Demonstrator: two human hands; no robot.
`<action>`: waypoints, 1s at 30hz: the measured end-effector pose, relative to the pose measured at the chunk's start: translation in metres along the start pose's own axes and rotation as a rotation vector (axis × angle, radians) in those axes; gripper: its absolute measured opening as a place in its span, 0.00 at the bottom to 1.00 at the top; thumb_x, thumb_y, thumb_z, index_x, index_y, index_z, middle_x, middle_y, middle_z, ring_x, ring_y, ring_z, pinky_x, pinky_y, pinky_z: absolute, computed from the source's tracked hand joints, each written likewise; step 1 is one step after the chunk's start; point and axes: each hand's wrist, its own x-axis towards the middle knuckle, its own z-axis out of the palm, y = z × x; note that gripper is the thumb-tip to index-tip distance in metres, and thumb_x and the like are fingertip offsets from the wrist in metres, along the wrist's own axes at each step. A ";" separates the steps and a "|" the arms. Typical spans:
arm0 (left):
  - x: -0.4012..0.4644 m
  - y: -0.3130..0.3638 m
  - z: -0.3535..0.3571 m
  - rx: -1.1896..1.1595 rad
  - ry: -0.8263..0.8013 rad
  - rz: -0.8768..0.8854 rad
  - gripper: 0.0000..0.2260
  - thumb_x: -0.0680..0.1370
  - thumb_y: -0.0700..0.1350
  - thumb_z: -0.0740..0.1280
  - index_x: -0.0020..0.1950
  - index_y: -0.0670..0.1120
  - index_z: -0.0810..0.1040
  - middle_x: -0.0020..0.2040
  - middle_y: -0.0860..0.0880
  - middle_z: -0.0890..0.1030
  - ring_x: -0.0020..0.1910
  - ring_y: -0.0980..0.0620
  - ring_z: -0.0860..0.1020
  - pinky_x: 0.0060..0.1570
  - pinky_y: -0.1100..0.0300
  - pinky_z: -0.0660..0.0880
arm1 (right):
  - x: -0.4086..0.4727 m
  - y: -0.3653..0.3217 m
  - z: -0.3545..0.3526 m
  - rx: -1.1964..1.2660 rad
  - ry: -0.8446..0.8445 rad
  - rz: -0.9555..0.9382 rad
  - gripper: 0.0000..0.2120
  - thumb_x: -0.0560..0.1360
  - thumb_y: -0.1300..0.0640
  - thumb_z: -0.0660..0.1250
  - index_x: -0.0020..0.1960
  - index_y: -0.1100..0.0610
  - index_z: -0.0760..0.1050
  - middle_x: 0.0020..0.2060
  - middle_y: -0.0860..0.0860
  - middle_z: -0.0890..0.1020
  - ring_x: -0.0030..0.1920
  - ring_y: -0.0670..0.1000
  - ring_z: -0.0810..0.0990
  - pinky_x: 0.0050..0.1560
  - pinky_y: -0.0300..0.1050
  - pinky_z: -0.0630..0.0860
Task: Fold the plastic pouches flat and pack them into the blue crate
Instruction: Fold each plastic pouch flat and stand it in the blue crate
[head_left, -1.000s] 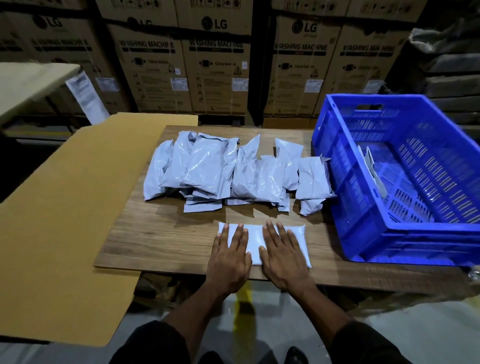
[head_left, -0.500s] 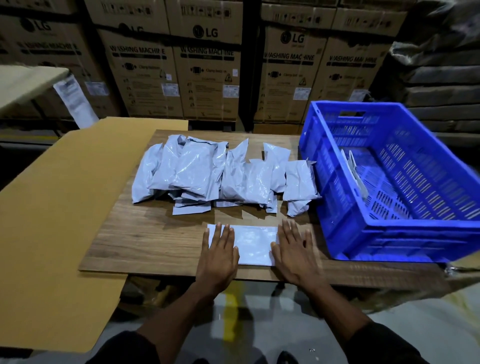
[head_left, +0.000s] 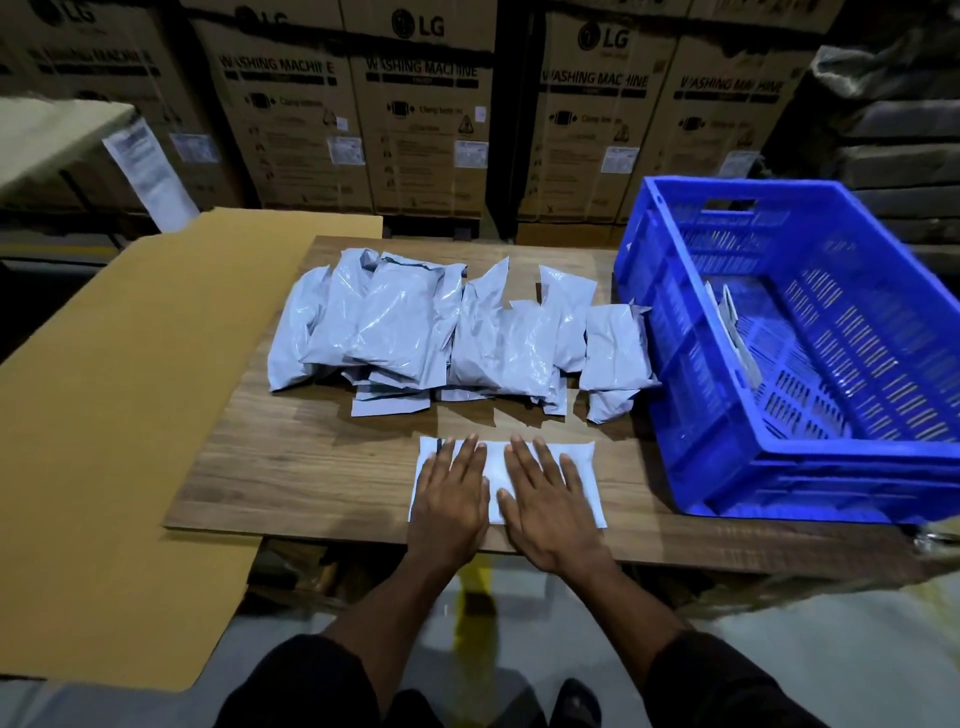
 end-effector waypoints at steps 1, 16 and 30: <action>0.000 0.001 -0.003 0.029 0.003 -0.005 0.19 0.85 0.47 0.57 0.75 0.42 0.73 0.76 0.43 0.71 0.75 0.37 0.68 0.71 0.41 0.67 | -0.001 0.003 -0.002 -0.006 -0.004 0.008 0.30 0.82 0.42 0.47 0.79 0.55 0.61 0.79 0.50 0.61 0.79 0.55 0.57 0.76 0.58 0.52; 0.005 -0.019 -0.026 -0.171 -0.108 -0.187 0.30 0.87 0.54 0.45 0.72 0.33 0.72 0.74 0.36 0.71 0.74 0.35 0.68 0.76 0.49 0.50 | -0.016 0.044 -0.040 -0.063 -0.095 0.146 0.40 0.75 0.38 0.29 0.82 0.57 0.42 0.81 0.53 0.40 0.80 0.51 0.38 0.77 0.58 0.37; 0.002 0.005 -0.001 -0.205 0.037 -0.029 0.21 0.88 0.47 0.51 0.74 0.38 0.73 0.74 0.42 0.74 0.75 0.43 0.70 0.73 0.43 0.67 | 0.004 -0.014 -0.001 -0.023 -0.054 -0.063 0.31 0.82 0.43 0.44 0.82 0.51 0.47 0.81 0.48 0.48 0.81 0.50 0.43 0.77 0.56 0.38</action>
